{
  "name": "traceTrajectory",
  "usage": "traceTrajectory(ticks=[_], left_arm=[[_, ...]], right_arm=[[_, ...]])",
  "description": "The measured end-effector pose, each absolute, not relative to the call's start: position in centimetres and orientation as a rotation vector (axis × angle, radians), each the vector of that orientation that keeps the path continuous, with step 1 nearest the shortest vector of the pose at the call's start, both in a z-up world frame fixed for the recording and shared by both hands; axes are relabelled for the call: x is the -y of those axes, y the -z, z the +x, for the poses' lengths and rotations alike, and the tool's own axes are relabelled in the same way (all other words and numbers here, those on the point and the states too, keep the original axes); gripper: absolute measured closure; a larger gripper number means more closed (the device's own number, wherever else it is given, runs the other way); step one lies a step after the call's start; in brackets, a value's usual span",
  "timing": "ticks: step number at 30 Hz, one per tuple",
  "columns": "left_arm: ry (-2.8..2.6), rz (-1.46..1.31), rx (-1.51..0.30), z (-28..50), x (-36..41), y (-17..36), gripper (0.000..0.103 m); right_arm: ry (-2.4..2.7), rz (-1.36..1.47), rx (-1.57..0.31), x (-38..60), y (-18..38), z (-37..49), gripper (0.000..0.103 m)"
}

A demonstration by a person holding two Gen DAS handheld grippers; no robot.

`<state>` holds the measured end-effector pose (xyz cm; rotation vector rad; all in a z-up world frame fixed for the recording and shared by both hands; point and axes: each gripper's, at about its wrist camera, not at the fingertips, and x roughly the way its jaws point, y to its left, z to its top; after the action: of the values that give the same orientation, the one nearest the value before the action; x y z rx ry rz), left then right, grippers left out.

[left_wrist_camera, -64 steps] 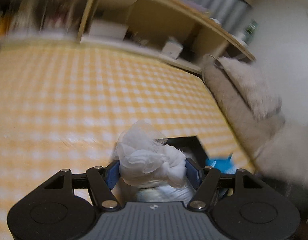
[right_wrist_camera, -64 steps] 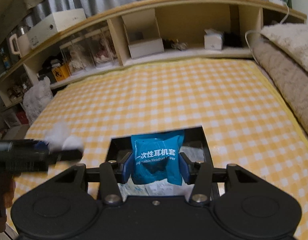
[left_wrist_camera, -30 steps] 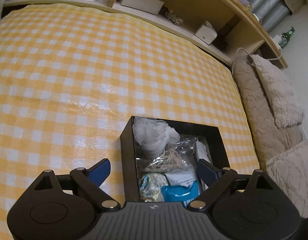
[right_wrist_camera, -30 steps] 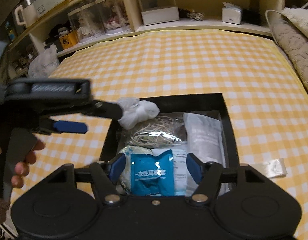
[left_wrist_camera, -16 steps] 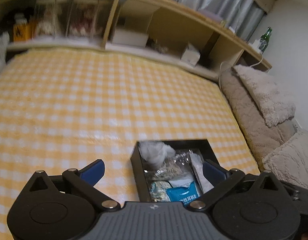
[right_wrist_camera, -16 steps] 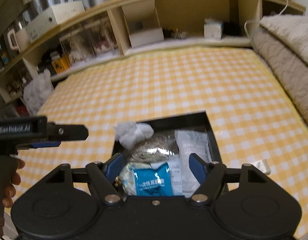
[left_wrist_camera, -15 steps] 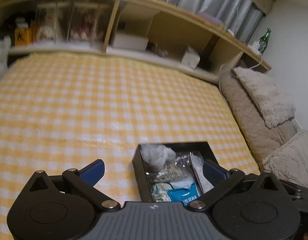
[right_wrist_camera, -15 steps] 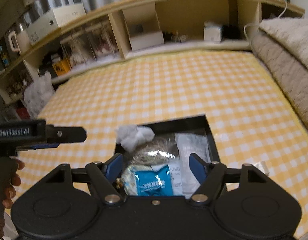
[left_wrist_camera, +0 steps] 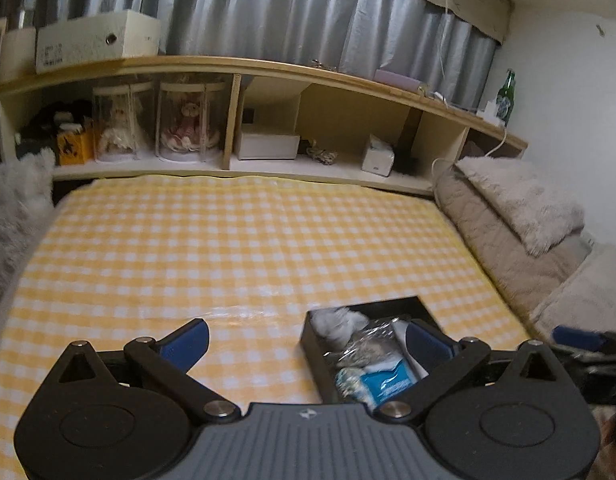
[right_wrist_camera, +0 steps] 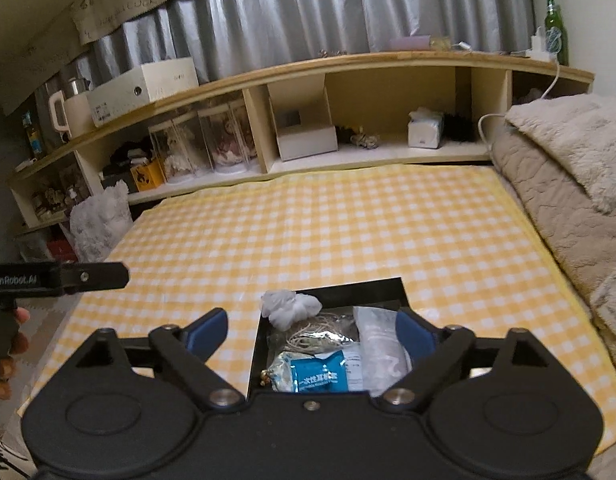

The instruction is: Organize soft objects

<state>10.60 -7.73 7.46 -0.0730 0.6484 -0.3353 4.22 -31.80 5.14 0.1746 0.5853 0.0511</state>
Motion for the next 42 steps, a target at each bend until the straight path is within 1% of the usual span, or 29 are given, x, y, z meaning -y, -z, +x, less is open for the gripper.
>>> traceTrajectory(ticks=[8,14,28,42], left_arm=[[0.356,-0.05,-0.626,7.5,7.5,-5.9,0.0],[0.317,0.03,-0.572,5.2,8.0,-4.6,0.0],[0.274,0.066,-0.511,2.3,7.7,-2.6,0.0],[0.272,0.049,-0.508,1.6,7.2,-2.2,0.0]], right_arm=[[-0.001,0.152,-0.575,32.1,-3.9,0.5,0.004],[0.016,0.141,-0.54,31.8,-3.3,-1.6,0.0],[0.06,0.088,-0.469,30.5,-2.1,-4.1,0.0],[0.066,0.078,-0.467,30.2,-1.2,-4.3,0.0]])
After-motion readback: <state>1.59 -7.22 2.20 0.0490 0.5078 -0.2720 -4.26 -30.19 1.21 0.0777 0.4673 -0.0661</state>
